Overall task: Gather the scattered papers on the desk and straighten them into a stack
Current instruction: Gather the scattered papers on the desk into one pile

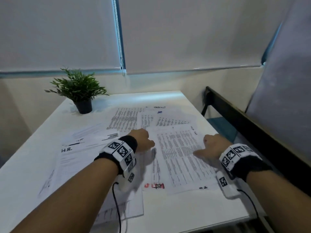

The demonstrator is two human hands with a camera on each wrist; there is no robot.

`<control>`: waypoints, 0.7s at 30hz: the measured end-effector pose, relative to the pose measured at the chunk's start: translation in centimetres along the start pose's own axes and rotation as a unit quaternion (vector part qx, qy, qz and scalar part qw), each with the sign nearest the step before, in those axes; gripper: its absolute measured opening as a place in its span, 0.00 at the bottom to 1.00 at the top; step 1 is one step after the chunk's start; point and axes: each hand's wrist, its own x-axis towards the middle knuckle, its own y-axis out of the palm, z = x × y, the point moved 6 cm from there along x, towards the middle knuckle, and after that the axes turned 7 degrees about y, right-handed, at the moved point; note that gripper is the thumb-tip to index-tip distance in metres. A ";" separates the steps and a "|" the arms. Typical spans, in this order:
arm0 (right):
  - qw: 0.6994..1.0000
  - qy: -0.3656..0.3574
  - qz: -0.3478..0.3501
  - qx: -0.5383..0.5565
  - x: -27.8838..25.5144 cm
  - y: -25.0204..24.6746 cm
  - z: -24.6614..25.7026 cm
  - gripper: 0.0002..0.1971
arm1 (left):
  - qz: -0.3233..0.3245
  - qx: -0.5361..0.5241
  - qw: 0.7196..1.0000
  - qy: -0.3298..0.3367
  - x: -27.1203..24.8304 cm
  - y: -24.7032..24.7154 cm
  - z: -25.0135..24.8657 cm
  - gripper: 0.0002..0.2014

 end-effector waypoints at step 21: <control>0.979 0.001 0.007 0.205 -1.1 -1.2 -2.1 0.42 | -0.137 -0.354 0.924 0.043 0.8 -1.2 -4.0 0.16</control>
